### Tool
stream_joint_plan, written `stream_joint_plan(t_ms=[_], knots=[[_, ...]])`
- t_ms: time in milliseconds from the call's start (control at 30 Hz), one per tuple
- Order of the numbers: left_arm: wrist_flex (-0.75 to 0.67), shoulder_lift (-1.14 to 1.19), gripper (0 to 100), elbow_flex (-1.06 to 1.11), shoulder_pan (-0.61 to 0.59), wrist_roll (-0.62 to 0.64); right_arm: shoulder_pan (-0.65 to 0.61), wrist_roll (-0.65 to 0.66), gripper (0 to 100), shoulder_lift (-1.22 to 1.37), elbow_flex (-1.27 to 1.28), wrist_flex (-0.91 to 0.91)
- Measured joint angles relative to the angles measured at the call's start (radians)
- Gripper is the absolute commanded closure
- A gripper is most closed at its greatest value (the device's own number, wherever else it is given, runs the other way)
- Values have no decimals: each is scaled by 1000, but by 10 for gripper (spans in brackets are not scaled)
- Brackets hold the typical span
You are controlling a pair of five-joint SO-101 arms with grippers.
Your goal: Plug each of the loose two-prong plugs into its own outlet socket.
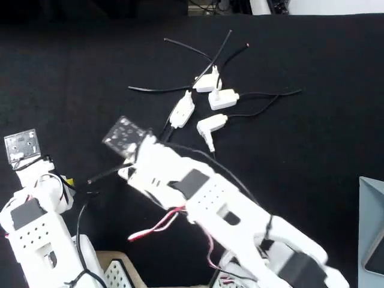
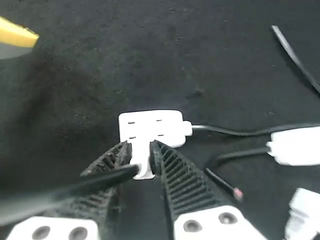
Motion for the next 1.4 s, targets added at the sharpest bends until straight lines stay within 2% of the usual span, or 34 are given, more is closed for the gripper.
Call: stream_joint_plan(t_ms=[167, 467, 1400], knots=[[-2, -6, 780, 9, 0, 0, -51, 11, 987, 124, -66, -25], [-2, -6, 780, 9, 0, 0, -54, 54, 987, 261, -92, -135], [-3, -6, 780, 18, 0, 0, -41, 52, 987, 279, -115, -114]])
